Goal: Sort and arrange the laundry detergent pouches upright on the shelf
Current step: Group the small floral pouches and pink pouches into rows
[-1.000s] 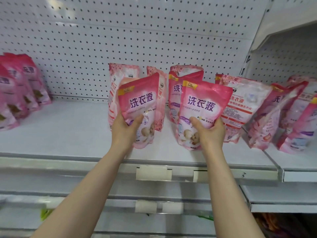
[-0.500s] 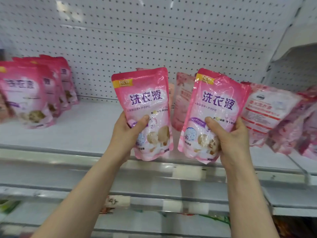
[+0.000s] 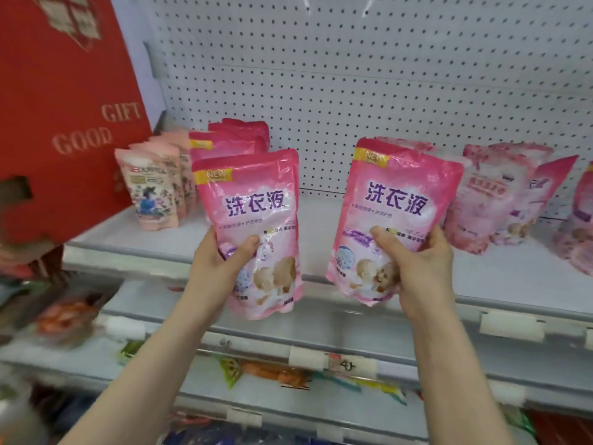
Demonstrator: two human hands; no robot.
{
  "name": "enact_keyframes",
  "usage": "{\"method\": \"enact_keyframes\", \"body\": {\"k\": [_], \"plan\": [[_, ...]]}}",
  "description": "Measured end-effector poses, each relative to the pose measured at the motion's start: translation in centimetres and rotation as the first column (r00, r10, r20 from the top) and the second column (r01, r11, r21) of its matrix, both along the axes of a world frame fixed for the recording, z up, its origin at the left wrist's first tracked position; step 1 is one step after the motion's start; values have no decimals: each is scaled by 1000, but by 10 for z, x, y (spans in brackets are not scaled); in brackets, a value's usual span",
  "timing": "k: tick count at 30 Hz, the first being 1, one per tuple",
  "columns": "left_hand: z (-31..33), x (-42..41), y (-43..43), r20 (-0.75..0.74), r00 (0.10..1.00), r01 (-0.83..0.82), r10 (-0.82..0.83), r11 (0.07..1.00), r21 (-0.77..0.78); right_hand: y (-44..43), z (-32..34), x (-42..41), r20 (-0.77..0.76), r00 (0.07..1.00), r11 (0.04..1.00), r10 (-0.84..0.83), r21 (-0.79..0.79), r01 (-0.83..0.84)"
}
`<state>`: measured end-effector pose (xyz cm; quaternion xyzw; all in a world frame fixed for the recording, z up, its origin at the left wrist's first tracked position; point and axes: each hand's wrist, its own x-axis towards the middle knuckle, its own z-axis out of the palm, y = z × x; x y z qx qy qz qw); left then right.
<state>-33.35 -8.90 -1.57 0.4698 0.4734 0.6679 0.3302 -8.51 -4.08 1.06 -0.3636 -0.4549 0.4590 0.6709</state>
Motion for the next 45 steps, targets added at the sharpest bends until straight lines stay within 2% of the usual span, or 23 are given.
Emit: {"method": "enact_keyframes", "body": {"k": [3, 8, 18, 24, 27, 34, 37, 39, 41, 42, 44, 45], "plan": [[-3, -39, -8, 40, 997, -61, 60, 998, 4, 6, -1, -42, 0, 999, 999, 36, -6, -36], [-13, -84, -16, 149, 973, -181, 178, 983, 10, 28, -4, -103, 108, 990, 995, 92, 36, -96], [-9, -135, -18, 155, 957, -253, 246, 967, 24, 71, -6, -209, 180, 940, 953, 291, 31, -301], [-6, -138, -9, 146, 964, -231, 223, 972, 41, 85, -14, -216, 193, 931, 949, 310, -1, -316], [-8, -139, -6, 159, 964, -221, 212, 975, 36, 89, -7, -202, 247, 923, 950, 293, 28, -310], [-9, -127, -5, 149, 980, -134, 130, 991, 13, 90, 8, -193, 463, 871, 972, 166, 73, -224], [-7, -118, -6, 133, 989, -67, 66, 998, 6, 74, 28, -181, 518, 850, 961, -101, 272, -52], [-3, -108, -6, 95, 995, -30, 29, 1000, 7, 52, 50, -172, 465, 848, 886, -255, 464, 12], [2, -94, -2, 17, 999, 32, -32, 999, -12, 29, 72, -163, 516, 803, 815, -298, 575, -67], [5, -85, 1, -17, 997, 72, -72, 997, -22, 20, 82, -159, 597, 741, 796, -308, 588, -143], [13, -65, 9, -59, 988, 141, -143, 990, -29, 15, 95, -148, 767, 564, 808, -305, 522, -273], [18, -55, 14, -91, 980, 173, -175, 984, -31, 16, 99, -142, 812, 510, 832, -285, 474, -290]]}}
